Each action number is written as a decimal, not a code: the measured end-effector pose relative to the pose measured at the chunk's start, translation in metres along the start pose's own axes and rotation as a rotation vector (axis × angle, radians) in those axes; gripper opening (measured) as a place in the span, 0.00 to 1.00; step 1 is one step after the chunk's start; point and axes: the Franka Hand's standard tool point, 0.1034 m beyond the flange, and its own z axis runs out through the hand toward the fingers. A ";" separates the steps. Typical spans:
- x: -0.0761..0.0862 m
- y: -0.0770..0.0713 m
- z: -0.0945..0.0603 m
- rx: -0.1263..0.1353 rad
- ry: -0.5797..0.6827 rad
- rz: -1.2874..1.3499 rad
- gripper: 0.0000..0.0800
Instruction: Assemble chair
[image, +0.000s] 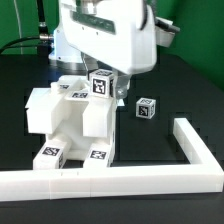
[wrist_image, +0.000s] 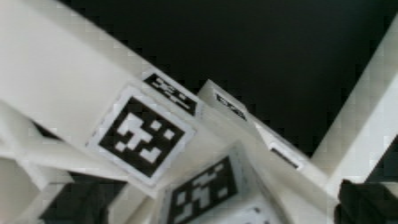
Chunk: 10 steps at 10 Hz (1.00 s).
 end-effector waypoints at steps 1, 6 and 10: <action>0.000 0.000 0.000 -0.002 0.001 -0.055 0.81; 0.002 0.000 -0.001 -0.007 0.008 -0.427 0.81; 0.006 0.003 0.000 -0.008 0.008 -0.603 0.56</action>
Offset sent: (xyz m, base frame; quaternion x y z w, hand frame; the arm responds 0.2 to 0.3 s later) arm 0.0053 0.0015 0.0037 -0.0073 -0.0083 -0.1475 0.9890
